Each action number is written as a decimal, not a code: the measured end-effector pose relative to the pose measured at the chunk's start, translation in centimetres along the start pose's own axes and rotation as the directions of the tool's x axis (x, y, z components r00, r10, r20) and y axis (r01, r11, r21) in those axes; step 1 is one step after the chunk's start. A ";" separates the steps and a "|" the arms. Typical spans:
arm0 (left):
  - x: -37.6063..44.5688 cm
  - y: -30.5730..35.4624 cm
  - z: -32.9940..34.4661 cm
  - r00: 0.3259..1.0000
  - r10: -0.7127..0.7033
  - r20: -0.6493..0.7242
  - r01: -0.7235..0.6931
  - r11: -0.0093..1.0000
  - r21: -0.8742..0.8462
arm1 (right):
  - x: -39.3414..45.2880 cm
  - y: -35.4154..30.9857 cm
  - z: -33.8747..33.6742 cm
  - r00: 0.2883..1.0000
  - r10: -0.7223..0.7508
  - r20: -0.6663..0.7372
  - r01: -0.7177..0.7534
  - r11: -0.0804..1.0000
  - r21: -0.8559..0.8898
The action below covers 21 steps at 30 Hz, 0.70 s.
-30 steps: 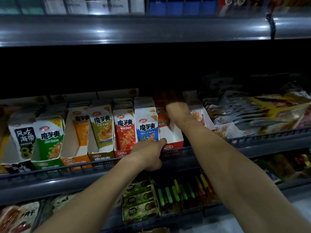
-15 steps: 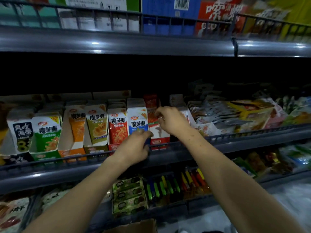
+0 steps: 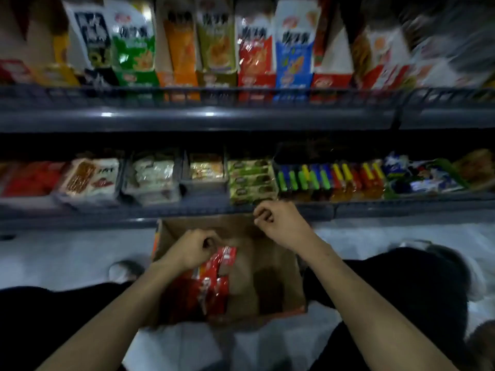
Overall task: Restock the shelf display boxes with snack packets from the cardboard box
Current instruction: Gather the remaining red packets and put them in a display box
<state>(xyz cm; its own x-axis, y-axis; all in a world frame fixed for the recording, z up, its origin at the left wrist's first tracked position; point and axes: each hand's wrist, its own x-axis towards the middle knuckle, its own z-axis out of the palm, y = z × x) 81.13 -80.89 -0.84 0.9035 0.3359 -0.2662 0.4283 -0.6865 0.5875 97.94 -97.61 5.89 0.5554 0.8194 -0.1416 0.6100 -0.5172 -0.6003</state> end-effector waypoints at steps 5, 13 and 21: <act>-1.0 -6.3 5.6 0.962 -0.128 0.240 0.132 0.991 -0.001 | -1.6 1.6 9.1 0.974 0.094 0.205 -0.102 0.995 0.025; -1.7 -12.6 13.7 0.827 -0.454 0.332 0.457 0.887 0.073 | -3.9 4.3 14.6 0.897 0.219 0.385 -0.237 0.972 0.000; -1.6 -11.6 15.7 0.853 -0.486 0.191 0.468 0.874 0.133 | -3.7 5.5 15.0 0.867 0.303 0.395 -0.355 0.933 0.064</act>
<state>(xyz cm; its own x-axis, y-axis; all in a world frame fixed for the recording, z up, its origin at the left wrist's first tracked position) 74.96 -83.65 -19.23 0.5650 0.4973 -0.6584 0.7991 -0.5285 0.2866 90.73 -99.75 -8.68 0.4430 0.6514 -0.6159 0.3357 -0.7576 -0.5598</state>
